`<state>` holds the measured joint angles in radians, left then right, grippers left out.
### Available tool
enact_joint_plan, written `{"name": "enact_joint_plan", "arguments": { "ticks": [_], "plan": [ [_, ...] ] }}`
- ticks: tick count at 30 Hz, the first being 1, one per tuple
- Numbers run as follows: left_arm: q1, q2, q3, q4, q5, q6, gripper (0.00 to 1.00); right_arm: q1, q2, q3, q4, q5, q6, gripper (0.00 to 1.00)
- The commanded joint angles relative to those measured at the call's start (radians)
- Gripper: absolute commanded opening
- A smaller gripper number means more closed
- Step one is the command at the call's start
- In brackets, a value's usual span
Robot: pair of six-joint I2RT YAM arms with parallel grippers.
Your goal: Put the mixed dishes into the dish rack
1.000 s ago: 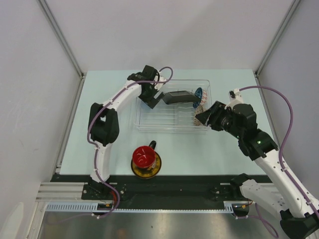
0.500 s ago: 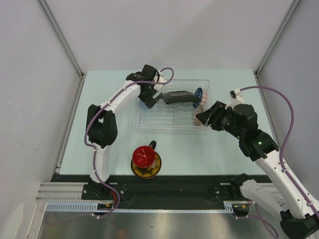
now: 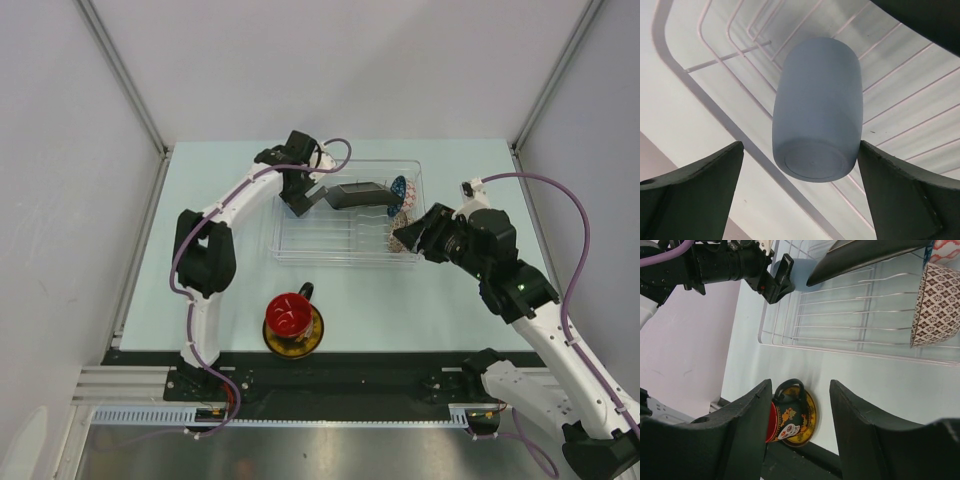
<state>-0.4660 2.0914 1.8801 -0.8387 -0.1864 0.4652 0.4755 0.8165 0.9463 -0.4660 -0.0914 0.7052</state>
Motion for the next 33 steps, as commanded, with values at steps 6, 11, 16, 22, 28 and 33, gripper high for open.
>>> {"name": "enact_joint_plan", "arguments": {
  "ticks": [6, 11, 16, 22, 28, 33],
  "plan": [
    [0.007, -0.056, 0.027, 0.067, -0.085, 0.041, 1.0, -0.005, -0.011, -0.007, 0.026, 0.018, -0.009, 0.53],
    [0.015, -0.036, 0.051, 0.072, -0.093, 0.032, 1.0, -0.005, -0.014, -0.014, 0.03, 0.016, -0.006, 0.53],
    [0.015, -0.027, 0.059, 0.089, -0.11, 0.029, 1.0, -0.003, -0.013, -0.018, 0.035, 0.015, -0.009, 0.52],
    [0.015, -0.042, 0.039, 0.062, -0.07, -0.005, 1.0, -0.003, -0.016, -0.023, 0.038, 0.013, -0.007, 0.52],
    [0.017, -0.14, 0.001, 0.015, 0.034, -0.06, 1.0, -0.005, -0.001, -0.021, 0.03, 0.019, -0.019, 0.53],
    [0.015, -0.218, -0.007, -0.039, 0.114, -0.109, 1.0, -0.003, 0.018, -0.023, 0.003, 0.038, -0.035, 0.54]
  ]
}}
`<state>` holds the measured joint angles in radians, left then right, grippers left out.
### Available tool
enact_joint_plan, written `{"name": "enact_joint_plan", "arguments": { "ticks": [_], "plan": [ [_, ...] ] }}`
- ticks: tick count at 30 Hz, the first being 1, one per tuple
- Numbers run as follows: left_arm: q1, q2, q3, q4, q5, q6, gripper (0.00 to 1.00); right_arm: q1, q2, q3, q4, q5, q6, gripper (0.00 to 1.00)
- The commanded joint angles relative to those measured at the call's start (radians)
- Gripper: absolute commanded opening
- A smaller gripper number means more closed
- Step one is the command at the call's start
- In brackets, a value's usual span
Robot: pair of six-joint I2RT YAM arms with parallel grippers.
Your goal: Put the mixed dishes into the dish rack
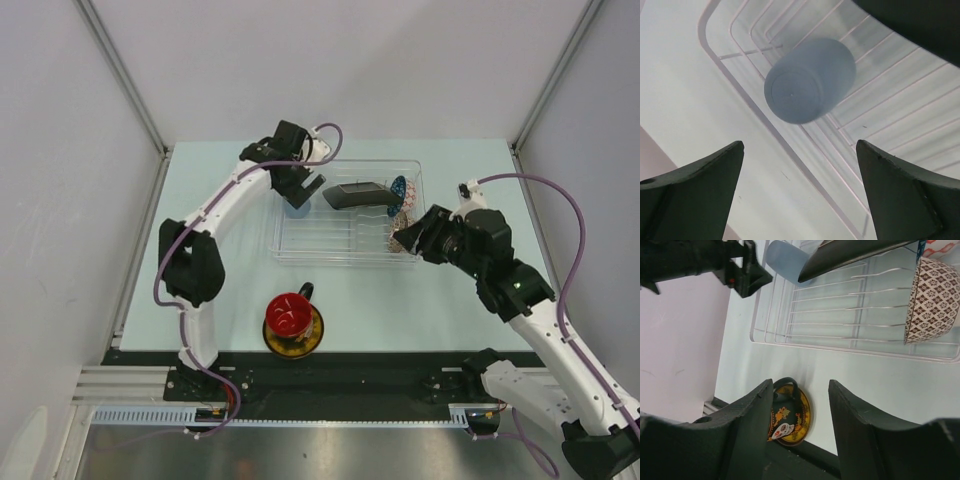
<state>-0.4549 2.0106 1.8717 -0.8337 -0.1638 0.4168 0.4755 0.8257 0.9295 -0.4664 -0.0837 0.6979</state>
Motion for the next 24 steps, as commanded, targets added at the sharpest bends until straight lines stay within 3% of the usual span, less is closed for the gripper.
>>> {"name": "enact_joint_plan", "arguments": {
  "ticks": [1, 3, 7, 10, 11, 14, 18, 24],
  "plan": [
    [0.004, -0.151, 0.0, -0.051, 0.102, -0.065, 0.99, -0.002, 0.012, -0.004, -0.008, 0.032, -0.029, 0.54],
    [0.004, -0.187, -0.005, -0.077, 0.127, -0.082, 1.0, 0.008, 0.026, -0.006, -0.017, 0.036, -0.043, 0.55],
    [0.021, -0.291, -0.043, -0.13, 0.205, -0.125, 1.0, 0.165, 0.099, 0.021, -0.024, 0.082, -0.109, 0.56],
    [0.065, -0.413, -0.113, -0.166, 0.306, -0.167, 1.0, 0.418, 0.255, 0.1, -0.081, 0.217, -0.225, 0.56],
    [0.083, -0.449, -0.141, -0.166, 0.326, -0.177, 1.0, 0.56, 0.306, 0.179, -0.098, 0.305, -0.265, 0.56],
    [0.18, -0.596, -0.256, -0.17, 0.382, -0.17, 1.0, 0.742, 0.467, 0.334, -0.158, 0.381, -0.454, 0.57],
    [0.384, -0.737, -0.417, -0.183, 0.455, -0.136, 1.0, 0.779, 0.599, 0.477, -0.16, 0.293, -0.632, 0.59],
    [0.53, -0.885, -0.552, -0.197, 0.527, -0.096, 1.0, 0.788, 0.731, 0.54, -0.026, 0.191, -0.883, 0.61]
  ]
}}
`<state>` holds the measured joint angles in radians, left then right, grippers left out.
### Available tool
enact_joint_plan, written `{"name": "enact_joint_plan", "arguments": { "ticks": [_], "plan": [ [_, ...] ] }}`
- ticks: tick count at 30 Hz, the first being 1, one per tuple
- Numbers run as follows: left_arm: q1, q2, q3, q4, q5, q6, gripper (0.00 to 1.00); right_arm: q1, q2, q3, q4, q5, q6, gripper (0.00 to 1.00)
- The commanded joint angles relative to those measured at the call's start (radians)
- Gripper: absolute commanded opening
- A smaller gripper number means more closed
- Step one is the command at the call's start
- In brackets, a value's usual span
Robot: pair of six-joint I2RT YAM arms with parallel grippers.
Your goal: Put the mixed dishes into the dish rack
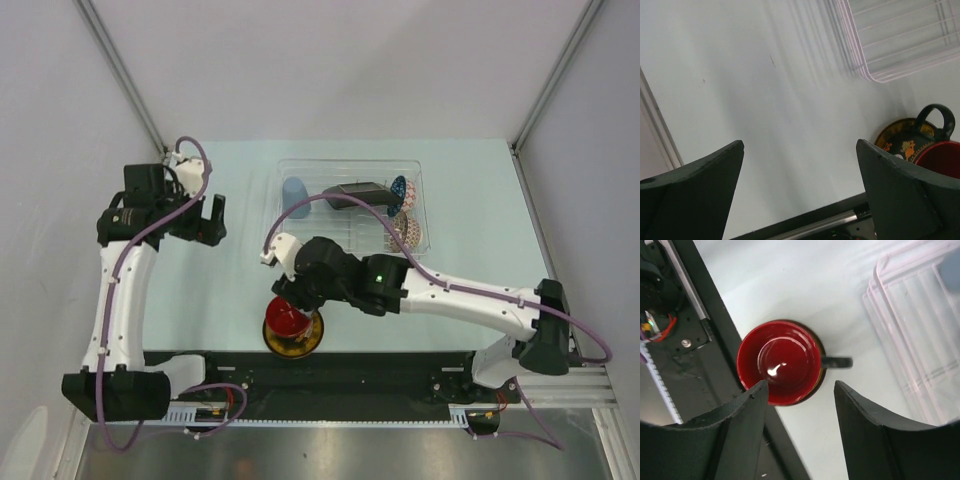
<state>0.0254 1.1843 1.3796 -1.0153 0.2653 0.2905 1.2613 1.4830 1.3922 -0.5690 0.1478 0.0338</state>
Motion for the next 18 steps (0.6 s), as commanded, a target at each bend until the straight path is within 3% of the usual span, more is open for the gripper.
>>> {"name": "enact_joint_plan", "arguments": {
  "ticks": [1, 9, 18],
  "plan": [
    [0.059, -0.078, -0.066, -0.02, 0.115, 0.032, 1.0, 0.003, 0.103, 0.096, 0.069, -0.04, -0.26, 0.61],
    [0.108, -0.095, -0.113, 0.004, 0.179, 0.016, 1.0, 0.036, 0.434, 0.363, -0.196, 0.015, -0.396, 0.54],
    [0.119, -0.081, -0.119, 0.029, 0.183, 0.012, 1.0, 0.015, 0.433, 0.352, -0.224, -0.051, -0.402, 0.51]
  ]
}}
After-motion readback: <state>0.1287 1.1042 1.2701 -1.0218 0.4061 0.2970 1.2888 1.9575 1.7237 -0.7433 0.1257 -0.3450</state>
